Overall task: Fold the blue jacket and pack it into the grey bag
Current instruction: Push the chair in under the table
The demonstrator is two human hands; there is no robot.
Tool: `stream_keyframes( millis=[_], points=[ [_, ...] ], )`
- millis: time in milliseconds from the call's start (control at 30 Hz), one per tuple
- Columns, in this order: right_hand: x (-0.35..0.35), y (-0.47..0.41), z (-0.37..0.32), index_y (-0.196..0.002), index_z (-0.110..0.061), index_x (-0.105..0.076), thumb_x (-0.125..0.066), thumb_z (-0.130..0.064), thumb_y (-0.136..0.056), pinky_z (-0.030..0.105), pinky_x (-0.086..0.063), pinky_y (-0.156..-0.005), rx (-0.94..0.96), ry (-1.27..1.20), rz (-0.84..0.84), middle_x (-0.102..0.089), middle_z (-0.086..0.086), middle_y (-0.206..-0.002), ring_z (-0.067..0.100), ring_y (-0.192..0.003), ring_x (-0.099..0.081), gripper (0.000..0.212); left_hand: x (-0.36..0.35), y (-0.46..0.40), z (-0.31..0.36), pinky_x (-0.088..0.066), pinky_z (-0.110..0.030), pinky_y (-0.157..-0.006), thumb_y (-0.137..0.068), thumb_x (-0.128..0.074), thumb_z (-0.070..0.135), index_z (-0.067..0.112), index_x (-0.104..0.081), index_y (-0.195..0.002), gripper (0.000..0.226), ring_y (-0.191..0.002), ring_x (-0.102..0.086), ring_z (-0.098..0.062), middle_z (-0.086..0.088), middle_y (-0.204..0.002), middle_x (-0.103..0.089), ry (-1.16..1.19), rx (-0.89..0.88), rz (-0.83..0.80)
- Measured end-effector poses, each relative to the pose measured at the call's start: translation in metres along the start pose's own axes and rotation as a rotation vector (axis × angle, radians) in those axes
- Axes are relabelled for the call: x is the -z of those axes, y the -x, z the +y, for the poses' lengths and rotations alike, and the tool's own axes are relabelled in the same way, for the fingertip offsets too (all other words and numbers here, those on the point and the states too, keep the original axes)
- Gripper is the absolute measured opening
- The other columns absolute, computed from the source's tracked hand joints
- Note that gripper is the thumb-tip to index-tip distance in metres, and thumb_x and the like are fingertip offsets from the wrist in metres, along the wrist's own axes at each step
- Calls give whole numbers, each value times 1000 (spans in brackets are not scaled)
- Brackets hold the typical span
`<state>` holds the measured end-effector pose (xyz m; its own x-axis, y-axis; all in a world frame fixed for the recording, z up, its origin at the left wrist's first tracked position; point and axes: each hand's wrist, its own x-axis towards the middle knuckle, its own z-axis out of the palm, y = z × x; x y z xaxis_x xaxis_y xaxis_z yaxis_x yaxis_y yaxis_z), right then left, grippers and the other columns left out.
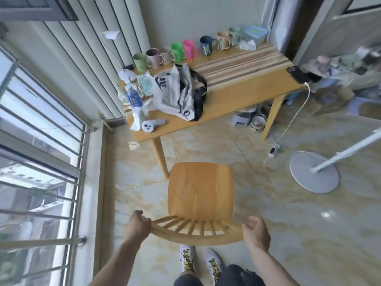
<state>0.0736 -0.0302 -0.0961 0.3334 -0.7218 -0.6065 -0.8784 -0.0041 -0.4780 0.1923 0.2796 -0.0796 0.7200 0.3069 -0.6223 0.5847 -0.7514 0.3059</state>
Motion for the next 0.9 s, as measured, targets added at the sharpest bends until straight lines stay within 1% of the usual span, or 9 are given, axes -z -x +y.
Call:
stream_keyframes(
  millis=[67,167,233,333,533,633,733,833,900],
  points=[
    [-5,6,-5,-111,-9,-65,-75,-16,-84,39,-53,-89,-206,-178,56,-71,16,-111,38,-100,-67,30,8,-14,0,-58,-37,-71,-83,-61,4,-6,-55,-134,52,-88,-66,-34,-18,-102,-66,273,169,-97],
    [-6,11,-17,-75,-1,-59,-78,-7,-81,52,-56,-92,-472,-448,29,-65,16,-80,37,-82,-62,21,15,-33,-5,-58,-37,-62,-85,-62,-5,-18,-63,-92,15,-66,-61,-32,-20,-75,-60,553,333,-273],
    [-7,9,-23,-80,4,-54,-73,4,-83,50,-53,-89,-555,-598,-34,-61,21,-93,37,-91,-57,19,19,-39,-5,-58,-39,-59,-89,-57,-8,-12,-56,-86,5,-66,-58,-33,-20,-74,-56,671,388,-390],
    [-3,4,-29,-111,2,-55,-58,12,-86,49,-51,-78,-622,-690,-166,-53,24,-116,41,-98,-55,27,26,-44,-2,-59,-44,-60,-90,-51,-12,-6,-51,-91,6,-68,-53,-33,-18,-78,-49,771,450,-523],
    [8,-8,-35,-127,-5,-52,-52,16,-84,46,-55,-75,-593,-715,-253,-54,29,-130,44,-101,-66,47,29,-38,16,-61,-45,-62,-90,-52,-14,-21,-54,-109,20,-74,-59,-38,-23,-87,-54,780,416,-533],
    [13,-19,-62,-111,2,-55,-54,16,-81,40,-56,-62,-515,-720,-252,-61,28,-101,39,-77,-70,33,38,-32,51,-59,-42,-43,-93,-43,-17,-8,-47,-96,10,-57,-63,-37,-23,-79,-53,927,379,-542],
    [23,-38,-109,-86,4,-54,-54,16,-80,38,-56,-55,-428,-709,-247,-57,20,-78,34,-66,-62,13,51,-42,94,-59,-40,-42,-91,-44,-14,-7,-44,-94,8,-42,-64,-33,-22,-53,-60,912,350,-493],
    [41,-62,-154,-82,1,-52,-52,16,-80,49,-58,-76,-375,-747,-305,-53,19,-79,36,-72,-59,15,57,-56,133,-61,-44,-48,-89,-51,-13,-4,-49,-83,10,-65,-67,-40,-22,-67,-56,904,353,-447],
    [53,-77,-178,-77,-1,-50,-51,17,-82,52,-54,-87,-345,-748,-321,-49,18,-77,35,-71,-56,19,56,-64,157,-61,-50,-64,-89,-52,-12,-2,-51,-79,14,-85,-59,-40,-18,-73,-50,906,344,-443]
  ],
)
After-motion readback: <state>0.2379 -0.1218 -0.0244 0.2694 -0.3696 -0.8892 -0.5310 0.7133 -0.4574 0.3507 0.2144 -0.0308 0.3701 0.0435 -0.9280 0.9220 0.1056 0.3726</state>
